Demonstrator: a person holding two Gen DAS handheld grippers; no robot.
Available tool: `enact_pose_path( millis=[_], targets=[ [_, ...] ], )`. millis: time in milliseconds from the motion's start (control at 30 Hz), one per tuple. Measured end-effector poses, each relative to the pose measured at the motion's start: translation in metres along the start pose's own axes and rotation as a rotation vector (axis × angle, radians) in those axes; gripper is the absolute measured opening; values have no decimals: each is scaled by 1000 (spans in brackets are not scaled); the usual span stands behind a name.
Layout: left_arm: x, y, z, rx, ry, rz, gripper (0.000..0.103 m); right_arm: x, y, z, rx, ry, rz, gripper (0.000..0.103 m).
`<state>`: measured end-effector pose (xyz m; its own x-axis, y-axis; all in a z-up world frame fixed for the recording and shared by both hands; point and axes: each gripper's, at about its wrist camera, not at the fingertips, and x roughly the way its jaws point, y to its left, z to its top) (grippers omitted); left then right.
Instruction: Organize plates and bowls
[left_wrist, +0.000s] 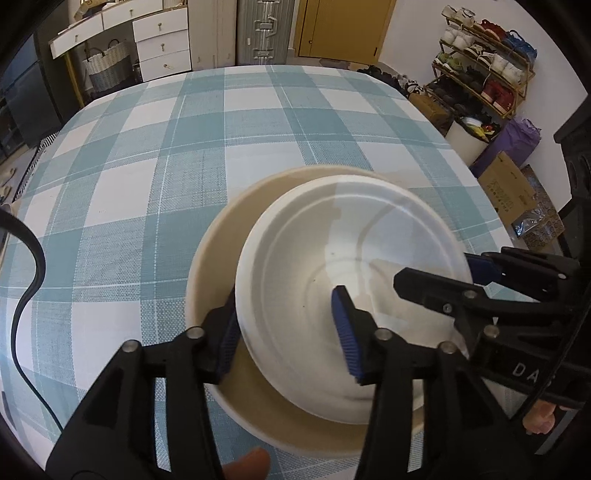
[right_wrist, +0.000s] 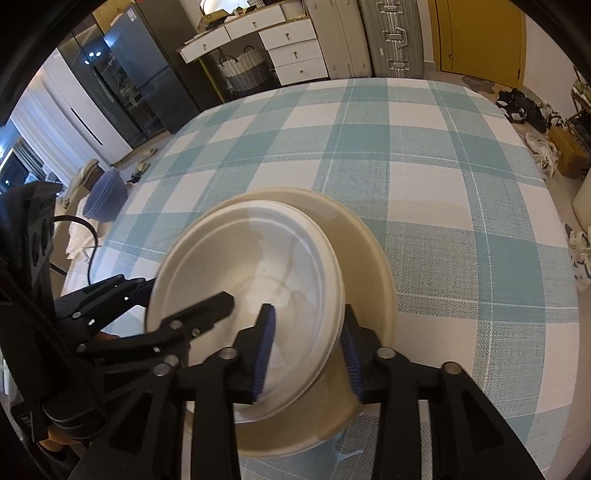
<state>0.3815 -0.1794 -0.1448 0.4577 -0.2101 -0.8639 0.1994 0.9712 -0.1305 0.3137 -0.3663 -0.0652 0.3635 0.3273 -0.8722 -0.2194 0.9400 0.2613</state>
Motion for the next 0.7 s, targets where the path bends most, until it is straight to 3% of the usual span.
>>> enact_pose_path(
  millis=[133, 333, 700],
  targets=[
    [-6, 1, 2, -3, -12, -4, 53, -7, 0, 1, 0, -18, -28, 48],
    [-26, 4, 4, -7, -57, -10, 73, -23, -4, 1, 9, -54, -30, 50],
    [-73, 10, -1, 4, -156, -15, 82, -59, 6, -5, -29, -155, -7, 78]
  ],
)
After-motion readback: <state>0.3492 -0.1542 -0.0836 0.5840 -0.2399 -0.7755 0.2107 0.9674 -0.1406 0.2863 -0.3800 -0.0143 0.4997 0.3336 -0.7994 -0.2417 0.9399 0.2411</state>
